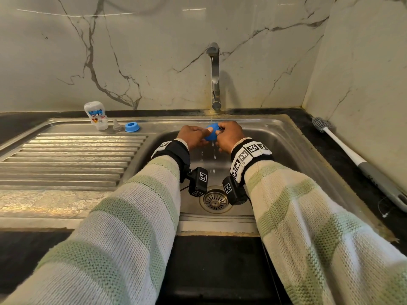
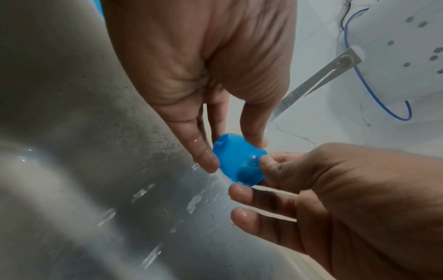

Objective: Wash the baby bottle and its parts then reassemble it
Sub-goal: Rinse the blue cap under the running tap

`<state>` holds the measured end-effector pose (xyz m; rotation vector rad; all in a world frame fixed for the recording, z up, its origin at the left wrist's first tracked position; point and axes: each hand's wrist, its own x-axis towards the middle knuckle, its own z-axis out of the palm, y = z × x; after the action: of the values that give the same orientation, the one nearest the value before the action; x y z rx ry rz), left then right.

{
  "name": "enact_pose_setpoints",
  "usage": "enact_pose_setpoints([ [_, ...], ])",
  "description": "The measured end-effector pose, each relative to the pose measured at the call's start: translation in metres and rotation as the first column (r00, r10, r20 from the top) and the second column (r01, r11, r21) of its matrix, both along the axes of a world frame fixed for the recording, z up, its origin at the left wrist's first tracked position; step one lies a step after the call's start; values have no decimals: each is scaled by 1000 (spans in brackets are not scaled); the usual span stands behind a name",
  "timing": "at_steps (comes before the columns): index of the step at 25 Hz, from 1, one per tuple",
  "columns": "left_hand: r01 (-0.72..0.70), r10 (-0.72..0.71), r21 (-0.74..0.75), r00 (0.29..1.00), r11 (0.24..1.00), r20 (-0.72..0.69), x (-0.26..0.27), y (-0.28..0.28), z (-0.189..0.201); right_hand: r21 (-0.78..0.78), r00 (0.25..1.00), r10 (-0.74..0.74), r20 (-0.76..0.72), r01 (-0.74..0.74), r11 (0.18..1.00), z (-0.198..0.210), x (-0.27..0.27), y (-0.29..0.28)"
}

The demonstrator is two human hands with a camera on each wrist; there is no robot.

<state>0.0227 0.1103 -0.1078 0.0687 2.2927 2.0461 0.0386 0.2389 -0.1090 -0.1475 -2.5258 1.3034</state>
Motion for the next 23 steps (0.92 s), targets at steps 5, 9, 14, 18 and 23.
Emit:
enact_pose_setpoints([
  [5,25,-25,-21,1000,999,-3,3,4,-1,-13,999,-31,7,32,999,1,-1,0],
  [9,-15,14,14,1000,1000,24,2,5,0,68,1000,4,21,-6,998,1,1,1],
  [14,-27,26,27,999,999,44,0,3,-2,34,999,40,24,-41,999,0,2,3],
  [18,7,-14,71,995,997,96,-1,2,-2,-58,992,28,121,-21,998,1,4,2],
  [23,32,-25,-68,994,997,105,1,0,-4,-54,992,38,122,-32,998,0,3,0],
])
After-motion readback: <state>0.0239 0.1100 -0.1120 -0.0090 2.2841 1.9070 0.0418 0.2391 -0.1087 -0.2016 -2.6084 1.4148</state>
